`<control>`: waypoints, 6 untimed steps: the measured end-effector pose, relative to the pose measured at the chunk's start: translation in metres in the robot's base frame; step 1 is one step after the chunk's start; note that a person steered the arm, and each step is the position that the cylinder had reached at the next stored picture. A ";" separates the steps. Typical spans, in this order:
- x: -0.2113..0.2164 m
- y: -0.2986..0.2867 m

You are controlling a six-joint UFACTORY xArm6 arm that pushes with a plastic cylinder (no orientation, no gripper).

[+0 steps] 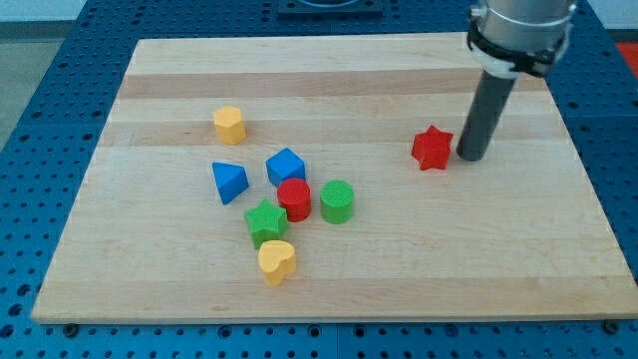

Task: Move your arm to the yellow heart

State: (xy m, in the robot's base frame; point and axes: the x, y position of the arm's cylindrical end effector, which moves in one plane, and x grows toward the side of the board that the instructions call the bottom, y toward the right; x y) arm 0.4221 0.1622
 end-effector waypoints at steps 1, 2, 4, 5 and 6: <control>0.000 -0.084; 0.014 -0.115; 0.187 -0.157; 0.193 -0.223; 0.149 -0.190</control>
